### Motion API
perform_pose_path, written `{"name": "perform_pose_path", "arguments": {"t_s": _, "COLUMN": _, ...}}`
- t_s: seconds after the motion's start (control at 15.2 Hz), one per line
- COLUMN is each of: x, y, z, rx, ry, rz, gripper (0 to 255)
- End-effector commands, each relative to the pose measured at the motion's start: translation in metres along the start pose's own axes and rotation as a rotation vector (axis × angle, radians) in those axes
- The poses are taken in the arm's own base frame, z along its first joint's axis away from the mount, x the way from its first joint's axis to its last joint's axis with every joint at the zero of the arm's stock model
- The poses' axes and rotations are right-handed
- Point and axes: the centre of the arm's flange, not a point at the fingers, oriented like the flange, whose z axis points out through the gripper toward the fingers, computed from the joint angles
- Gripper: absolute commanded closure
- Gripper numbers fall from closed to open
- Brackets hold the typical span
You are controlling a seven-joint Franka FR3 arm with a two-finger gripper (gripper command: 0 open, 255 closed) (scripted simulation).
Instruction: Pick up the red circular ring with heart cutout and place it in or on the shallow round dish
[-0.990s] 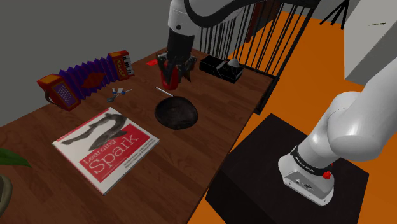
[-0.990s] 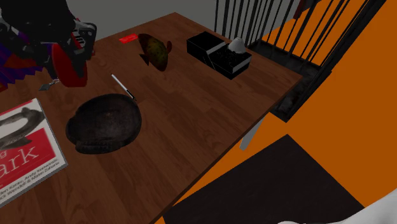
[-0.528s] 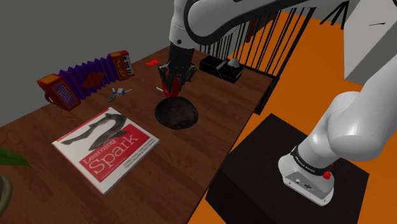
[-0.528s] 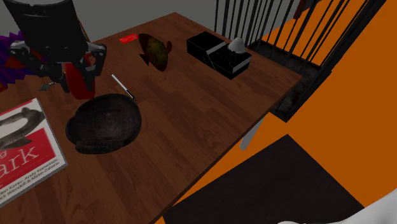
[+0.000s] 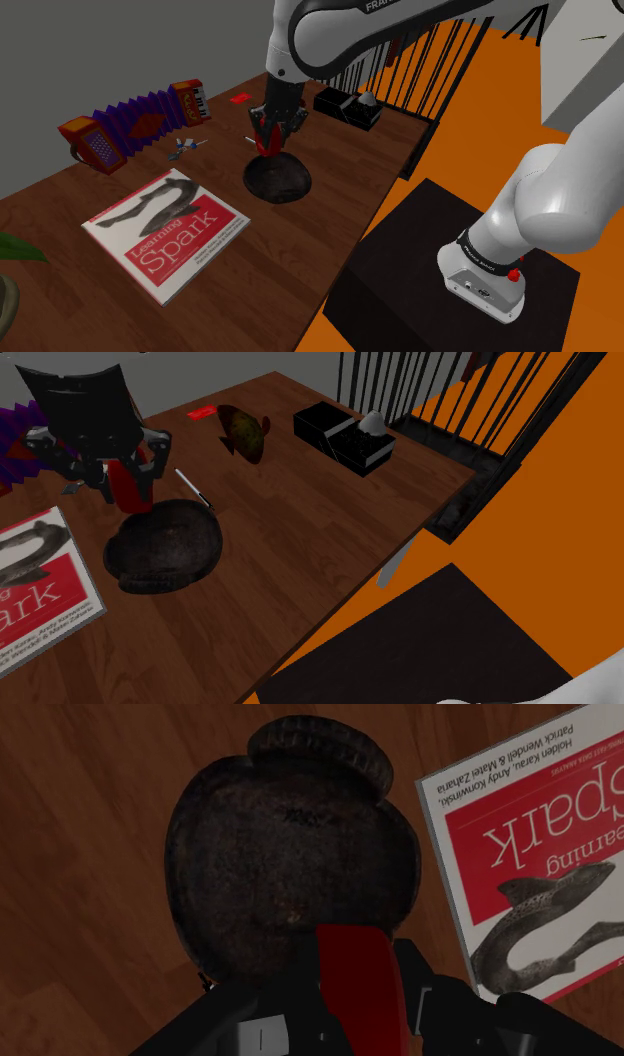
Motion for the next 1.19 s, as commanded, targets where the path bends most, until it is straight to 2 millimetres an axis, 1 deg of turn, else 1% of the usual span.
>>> {"name": "perform_pose_path", "arguments": {"t_s": 0.0, "x": 0.000, "y": 0.000, "z": 0.000, "rx": 0.000, "ry": 0.000, "rz": 0.000, "gripper": 255}}
{"name": "perform_pose_path", "arguments": {"t_s": 0.07, "x": 0.000, "y": 0.000, "z": 0.000, "rx": 0.000, "ry": 0.000, "rz": 0.000, "gripper": 0}}
{"name": "perform_pose_path", "arguments": {"t_s": 0.4, "x": 0.000, "y": 0.000, "z": 0.000, "rx": 0.000, "ry": 0.000, "rz": 0.000, "gripper": 0}}
{"name": "perform_pose_path", "arguments": {"t_s": 0.59, "x": 0.000, "y": 0.000, "z": -0.040, "rx": 0.000, "ry": 0.000, "rz": 0.000, "gripper": 0}}
{"name": "perform_pose_path", "arguments": {"t_s": 0.66, "x": 0.000, "y": 0.000, "z": -0.050, "rx": 0.000, "ry": 0.000, "rz": 0.000, "gripper": 0}}
{"name": "perform_pose_path", "arguments": {"t_s": 1.12, "x": 0.000, "y": 0.000, "z": -0.050, "rx": 0.000, "ry": 0.000, "rz": 0.000, "gripper": 0}}
